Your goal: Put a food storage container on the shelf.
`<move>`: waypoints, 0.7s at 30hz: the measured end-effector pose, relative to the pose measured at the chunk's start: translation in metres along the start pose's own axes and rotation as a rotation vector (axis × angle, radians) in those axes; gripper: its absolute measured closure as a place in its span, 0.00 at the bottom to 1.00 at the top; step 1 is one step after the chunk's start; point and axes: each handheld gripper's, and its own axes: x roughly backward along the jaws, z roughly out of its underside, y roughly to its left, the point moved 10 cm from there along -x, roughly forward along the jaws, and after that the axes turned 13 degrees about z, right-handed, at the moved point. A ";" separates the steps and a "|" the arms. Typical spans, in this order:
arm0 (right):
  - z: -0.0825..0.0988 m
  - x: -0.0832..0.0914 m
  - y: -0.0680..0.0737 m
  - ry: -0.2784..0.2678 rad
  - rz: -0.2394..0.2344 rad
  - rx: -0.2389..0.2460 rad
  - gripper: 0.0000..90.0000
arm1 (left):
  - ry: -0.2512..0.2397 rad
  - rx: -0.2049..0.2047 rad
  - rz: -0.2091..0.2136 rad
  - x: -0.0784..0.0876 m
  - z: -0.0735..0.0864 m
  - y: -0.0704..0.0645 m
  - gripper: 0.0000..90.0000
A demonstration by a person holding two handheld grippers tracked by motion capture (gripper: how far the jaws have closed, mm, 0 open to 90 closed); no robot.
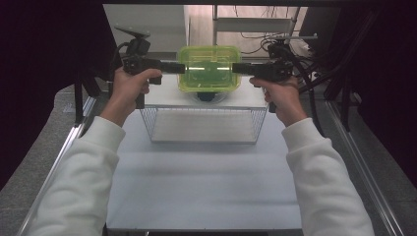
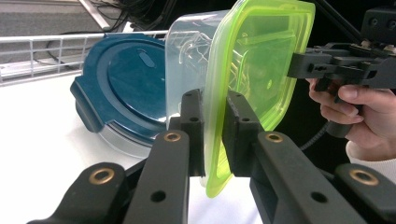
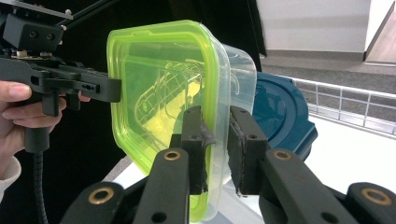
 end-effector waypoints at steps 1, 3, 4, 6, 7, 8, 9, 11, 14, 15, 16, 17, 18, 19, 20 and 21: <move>-0.001 -0.001 -0.001 0.000 -0.003 -0.004 0.85 | -0.001 0.006 0.000 -0.001 -0.002 0.002 0.89; -0.003 -0.005 -0.004 0.013 -0.010 -0.021 0.85 | 0.003 0.016 -0.001 -0.002 -0.004 0.006 0.89; -0.003 -0.007 -0.005 0.017 -0.011 -0.025 0.85 | 0.006 0.022 -0.003 -0.003 -0.004 0.009 0.89; -0.003 -0.012 -0.008 0.037 -0.008 -0.039 0.85 | 0.010 0.038 -0.005 -0.005 -0.005 0.014 0.89; -0.003 -0.015 -0.009 0.043 -0.008 -0.047 0.85 | 0.012 0.043 -0.005 -0.006 -0.005 0.016 0.89; -0.002 -0.016 -0.010 0.053 -0.007 -0.054 0.85 | 0.015 0.052 -0.007 -0.006 -0.005 0.017 0.89; -0.002 -0.018 -0.011 0.058 -0.005 -0.057 0.85 | 0.018 0.059 -0.009 -0.007 -0.005 0.020 0.89; -0.001 -0.023 -0.013 0.070 -0.004 -0.069 0.85 | 0.017 0.071 -0.010 -0.008 -0.005 0.024 0.89; 0.000 -0.028 -0.016 0.086 0.007 -0.087 0.85 | 0.018 0.080 -0.016 -0.009 -0.005 0.028 0.89; 0.000 -0.029 -0.016 0.087 0.008 -0.090 0.85 | 0.014 0.083 -0.011 -0.009 -0.006 0.029 0.89; 0.000 -0.031 -0.017 0.086 0.008 -0.095 0.85 | 0.010 0.087 -0.010 -0.009 -0.007 0.031 0.89; -0.001 -0.031 -0.017 0.089 0.002 -0.104 0.85 | 0.008 0.092 -0.009 -0.009 -0.007 0.031 0.89; -0.001 -0.032 -0.018 0.090 0.001 -0.108 0.85 | 0.007 0.096 -0.006 -0.009 -0.008 0.032 0.89; -0.002 -0.033 -0.018 0.091 0.002 -0.113 0.85 | 0.004 0.104 -0.004 -0.010 -0.009 0.033 0.89; -0.002 -0.034 -0.019 0.094 0.001 -0.116 0.85 | -0.003 0.114 0.000 -0.010 -0.010 0.034 0.89; -0.002 -0.035 -0.020 0.098 0.000 -0.123 0.85 | -0.005 0.121 0.004 -0.011 -0.011 0.035 0.89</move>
